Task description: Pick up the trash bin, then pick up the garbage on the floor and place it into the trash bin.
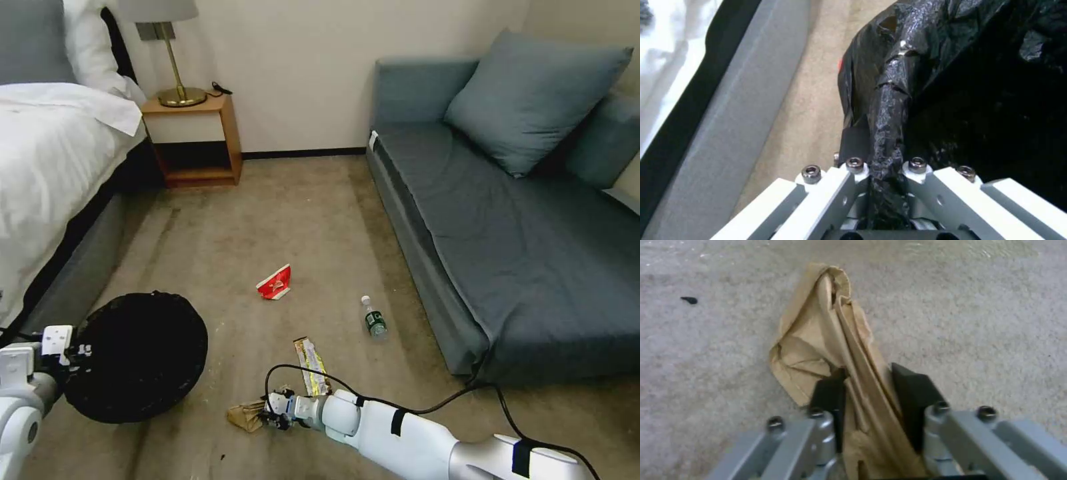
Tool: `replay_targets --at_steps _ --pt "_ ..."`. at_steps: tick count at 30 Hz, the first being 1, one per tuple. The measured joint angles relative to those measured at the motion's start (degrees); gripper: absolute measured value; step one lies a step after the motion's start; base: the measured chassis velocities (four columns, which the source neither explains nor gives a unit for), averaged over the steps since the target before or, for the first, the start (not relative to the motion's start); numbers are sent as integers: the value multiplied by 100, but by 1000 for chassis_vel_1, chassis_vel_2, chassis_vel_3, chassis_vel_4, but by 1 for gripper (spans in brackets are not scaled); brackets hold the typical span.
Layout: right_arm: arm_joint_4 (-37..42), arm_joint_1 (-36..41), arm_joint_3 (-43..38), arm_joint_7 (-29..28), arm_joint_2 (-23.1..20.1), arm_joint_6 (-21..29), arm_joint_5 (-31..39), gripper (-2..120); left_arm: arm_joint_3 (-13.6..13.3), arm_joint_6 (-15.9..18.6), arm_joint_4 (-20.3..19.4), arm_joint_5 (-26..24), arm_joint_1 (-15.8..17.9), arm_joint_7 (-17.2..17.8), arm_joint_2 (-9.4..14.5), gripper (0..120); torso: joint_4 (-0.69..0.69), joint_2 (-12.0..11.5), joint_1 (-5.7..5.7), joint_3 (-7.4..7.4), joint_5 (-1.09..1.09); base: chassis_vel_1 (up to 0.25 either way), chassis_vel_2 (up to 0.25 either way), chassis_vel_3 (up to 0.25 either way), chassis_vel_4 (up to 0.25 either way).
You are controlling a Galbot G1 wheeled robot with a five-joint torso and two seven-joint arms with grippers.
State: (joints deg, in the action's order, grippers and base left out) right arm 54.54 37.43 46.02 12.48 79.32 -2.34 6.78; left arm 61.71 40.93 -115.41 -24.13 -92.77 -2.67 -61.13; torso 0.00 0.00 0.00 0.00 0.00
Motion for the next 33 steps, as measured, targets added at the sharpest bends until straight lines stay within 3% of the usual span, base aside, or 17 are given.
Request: replay_targets --at_steps 4,7,15,19,26,30,33 --pt "464 229 -221 -258 -188 103 -30 6 13 11 1 -2 1 15 -66 3 0 0 0 0 0 0 0 0 0" --pt "841 396 -442 -446 -301 280 -1 0 30 13 18 -13 7 25 -76 3 0 0 0 0 0 0 0 0 0" --pt "2399 1274 -1653 -1050 -847 956 651 0 179 31 -22 -185 -51 39 -148 3 -2 0 0 0 1 0 0 0 0" --pt "3930 1774 -2523 -1543 -1222 1384 1503 0 295 79 -243 -248 -197 62 -181 3 -1 0 0 -1 2 0 0 0 0" --pt "5182 1589 -2633 -2231 -1283 1789 2230 0 402 118 -482 -344 -391 99 -194 3 -1 0 0 -1 1 0 0 0 0" --pt "5729 910 -2107 -2510 -982 1899 2860 0 462 124 -648 -410 -506 114 -195 3 0 0 0 0 1 0 0 0 0" --pt "5792 735 -1912 -2532 -846 1898 2951 0 473 124 -672 -423 -507 117 -201 3 3 0 0 0 1 0 0 0 0"
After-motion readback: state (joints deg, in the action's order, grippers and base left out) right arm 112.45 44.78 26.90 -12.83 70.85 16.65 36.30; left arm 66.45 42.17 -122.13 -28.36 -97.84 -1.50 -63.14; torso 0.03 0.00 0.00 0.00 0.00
